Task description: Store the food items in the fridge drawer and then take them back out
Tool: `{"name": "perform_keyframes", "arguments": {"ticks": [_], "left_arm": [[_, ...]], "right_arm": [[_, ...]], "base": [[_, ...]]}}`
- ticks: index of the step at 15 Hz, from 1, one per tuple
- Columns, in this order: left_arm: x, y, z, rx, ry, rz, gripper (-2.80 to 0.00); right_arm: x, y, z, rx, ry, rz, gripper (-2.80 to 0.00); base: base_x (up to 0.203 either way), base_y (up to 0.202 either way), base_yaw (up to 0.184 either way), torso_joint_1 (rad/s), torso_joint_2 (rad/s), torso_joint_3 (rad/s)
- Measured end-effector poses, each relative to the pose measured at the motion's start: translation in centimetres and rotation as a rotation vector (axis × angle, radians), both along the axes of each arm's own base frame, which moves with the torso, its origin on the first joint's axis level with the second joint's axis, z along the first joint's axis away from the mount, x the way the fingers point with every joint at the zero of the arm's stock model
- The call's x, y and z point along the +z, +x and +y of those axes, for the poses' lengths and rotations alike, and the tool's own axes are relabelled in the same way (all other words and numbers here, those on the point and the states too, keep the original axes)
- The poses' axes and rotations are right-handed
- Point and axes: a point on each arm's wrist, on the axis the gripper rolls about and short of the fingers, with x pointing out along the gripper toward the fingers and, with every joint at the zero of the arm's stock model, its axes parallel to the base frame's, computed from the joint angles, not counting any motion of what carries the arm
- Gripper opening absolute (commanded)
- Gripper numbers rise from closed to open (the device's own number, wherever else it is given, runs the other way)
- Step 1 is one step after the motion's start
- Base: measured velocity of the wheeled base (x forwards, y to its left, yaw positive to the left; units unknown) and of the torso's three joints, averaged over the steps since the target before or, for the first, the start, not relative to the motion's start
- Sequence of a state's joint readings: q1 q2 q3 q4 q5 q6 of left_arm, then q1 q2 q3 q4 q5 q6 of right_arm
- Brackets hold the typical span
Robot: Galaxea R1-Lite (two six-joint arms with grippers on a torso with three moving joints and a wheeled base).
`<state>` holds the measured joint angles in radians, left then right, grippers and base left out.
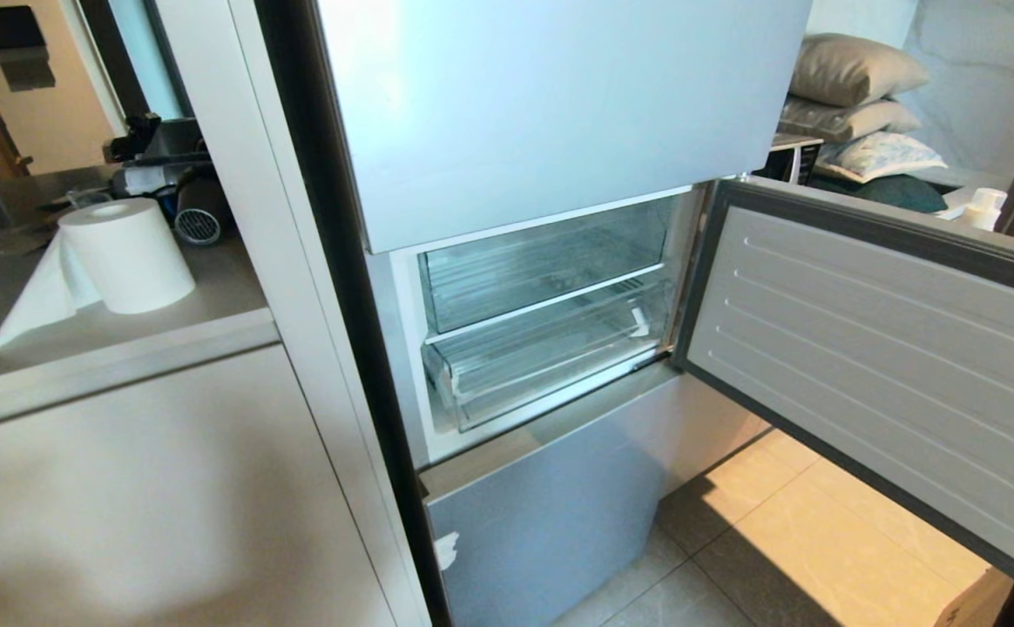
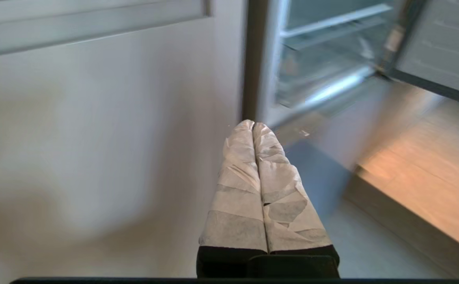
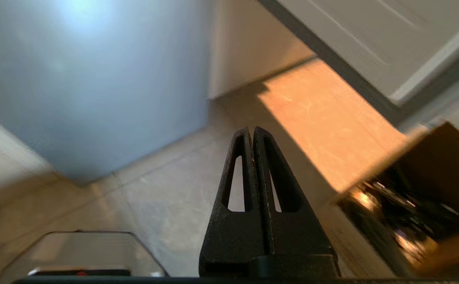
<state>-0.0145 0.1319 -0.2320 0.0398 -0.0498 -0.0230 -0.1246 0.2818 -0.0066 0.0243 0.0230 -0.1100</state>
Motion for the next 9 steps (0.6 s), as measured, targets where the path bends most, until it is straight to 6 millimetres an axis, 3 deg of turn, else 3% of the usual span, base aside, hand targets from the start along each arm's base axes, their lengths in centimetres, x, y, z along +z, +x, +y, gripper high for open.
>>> {"name": "perform_keyframes", "arguments": {"ticks": [4,9], "left_arm": [[3.0,4.9,-0.5,-0.208,-0.032,0.195,-2.8],[3.2,14.1,-2.6,-0.423,-0.038,0.405,-2.8]], "right_arm": [[0.0,0.0,0.0,-0.064,-0.011,-0.001,-2.8],[0.1,0.0,0.1,-0.031,-0.005,-0.001,-2.8]], "base": [[0.0,0.0,0.0,0.0,0.0,0.0],[0.0,0.0,0.0,0.0,0.0,0.0]]}}
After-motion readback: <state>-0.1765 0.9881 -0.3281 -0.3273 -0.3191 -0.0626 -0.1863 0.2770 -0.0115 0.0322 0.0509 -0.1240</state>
